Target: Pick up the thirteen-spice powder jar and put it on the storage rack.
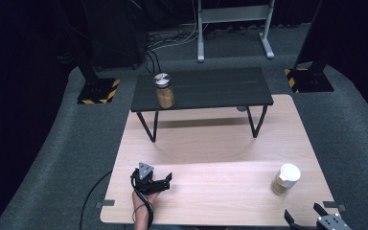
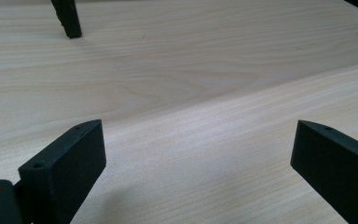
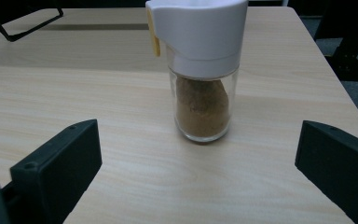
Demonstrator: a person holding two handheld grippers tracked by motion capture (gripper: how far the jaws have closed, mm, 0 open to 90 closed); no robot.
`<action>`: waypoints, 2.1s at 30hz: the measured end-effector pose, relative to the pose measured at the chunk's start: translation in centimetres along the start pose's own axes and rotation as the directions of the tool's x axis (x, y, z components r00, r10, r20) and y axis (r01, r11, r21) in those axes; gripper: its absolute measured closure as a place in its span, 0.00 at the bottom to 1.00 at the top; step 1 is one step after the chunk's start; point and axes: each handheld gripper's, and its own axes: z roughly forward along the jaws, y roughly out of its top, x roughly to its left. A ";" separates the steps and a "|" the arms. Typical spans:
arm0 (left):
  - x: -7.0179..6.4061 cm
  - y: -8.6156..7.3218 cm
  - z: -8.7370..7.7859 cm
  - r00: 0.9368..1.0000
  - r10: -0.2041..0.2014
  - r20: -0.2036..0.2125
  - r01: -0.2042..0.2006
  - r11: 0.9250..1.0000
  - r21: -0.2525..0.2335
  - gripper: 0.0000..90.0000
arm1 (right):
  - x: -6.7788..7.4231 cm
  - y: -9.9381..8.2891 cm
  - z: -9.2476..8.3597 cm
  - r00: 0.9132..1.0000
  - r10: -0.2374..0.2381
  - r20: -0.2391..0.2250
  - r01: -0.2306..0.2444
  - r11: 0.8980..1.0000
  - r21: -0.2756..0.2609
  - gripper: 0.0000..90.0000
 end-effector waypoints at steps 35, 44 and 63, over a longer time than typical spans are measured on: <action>0.2 0.4 0.3 1.000 -0.002 0.013 0.002 1.000 0.026 0.04 | -3.5 0.0 10.5 0.996 -0.031 -0.087 0.025 0.997 -0.068 0.33; 0.1 0.9 0.5 1.000 -0.002 0.009 0.001 0.999 0.051 0.04 | -3.4 0.1 10.1 0.996 0.012 -0.088 -0.018 0.998 -0.062 0.33; -0.3 1.4 0.7 1.000 0.031 -0.001 -0.031 0.996 0.089 0.05 | -3.4 5.7 9.0 0.991 -0.035 -0.129 0.028 0.998 -0.052 0.33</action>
